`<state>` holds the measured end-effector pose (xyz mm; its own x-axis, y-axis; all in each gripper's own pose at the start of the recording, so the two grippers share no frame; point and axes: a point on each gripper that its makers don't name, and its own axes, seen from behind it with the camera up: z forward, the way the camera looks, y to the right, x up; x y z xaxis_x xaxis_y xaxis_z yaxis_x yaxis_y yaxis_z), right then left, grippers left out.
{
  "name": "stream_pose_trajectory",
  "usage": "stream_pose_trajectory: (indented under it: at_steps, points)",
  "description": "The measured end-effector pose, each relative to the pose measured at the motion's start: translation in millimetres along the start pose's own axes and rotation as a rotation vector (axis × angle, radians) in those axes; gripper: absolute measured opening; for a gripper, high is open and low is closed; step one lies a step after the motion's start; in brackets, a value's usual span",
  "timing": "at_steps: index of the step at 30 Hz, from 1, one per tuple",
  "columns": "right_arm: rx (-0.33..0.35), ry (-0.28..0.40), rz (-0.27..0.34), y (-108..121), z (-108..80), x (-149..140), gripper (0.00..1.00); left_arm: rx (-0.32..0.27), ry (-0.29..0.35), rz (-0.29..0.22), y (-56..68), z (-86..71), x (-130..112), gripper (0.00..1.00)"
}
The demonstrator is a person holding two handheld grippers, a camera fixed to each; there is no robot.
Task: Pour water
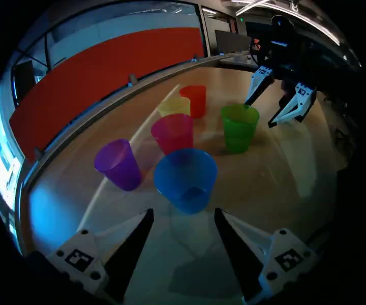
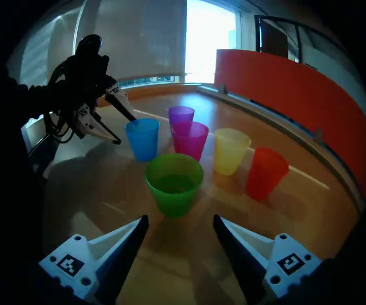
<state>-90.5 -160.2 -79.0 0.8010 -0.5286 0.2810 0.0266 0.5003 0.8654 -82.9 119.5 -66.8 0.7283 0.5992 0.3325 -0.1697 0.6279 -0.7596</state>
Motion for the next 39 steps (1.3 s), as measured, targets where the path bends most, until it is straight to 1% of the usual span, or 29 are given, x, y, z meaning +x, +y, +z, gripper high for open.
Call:
stream_pose_trajectory:
  at_steps: [8, 14, 20, 26, 29, 33, 35, 39]
  points:
    - [-0.033, 0.003, 0.003, 5, -15.6, -5, 0.99, 0.037, 0.003, -0.005, -4.3, -10.2, -3, 0.88]
    - [-0.058, 0.010, 0.005, 8, -23.3, -6, 0.99, 0.076, 0.003, -0.017, -12.2, -17.3, -7, 0.88]
    - [-0.083, 0.016, 0.021, 13, -31.2, -8, 0.99, 0.110, 0.010, -0.039, -20.2, -23.8, -11, 0.88]
    - [-0.115, 0.017, 0.033, 18, -39.1, -8, 0.98, 0.151, 0.024, -0.074, -32.3, -30.9, -14, 0.88]
    - [-0.137, 0.013, 0.046, 22, -42.9, -9, 0.99, 0.171, 0.029, -0.103, -39.1, -34.6, -17, 0.88]
    - [-0.170, 0.011, 0.079, 28, -47.2, -12, 0.99, 0.203, 0.035, -0.135, -50.0, -39.6, -21, 0.88]
    - [-0.185, 0.011, 0.098, 31, -49.4, -14, 0.99, 0.213, 0.040, -0.145, -53.3, -41.4, -21, 0.88]
    - [-0.238, 0.009, 0.136, 41, -54.3, -17, 0.99, 0.235, 0.056, -0.168, -59.8, -44.3, -21, 0.88]
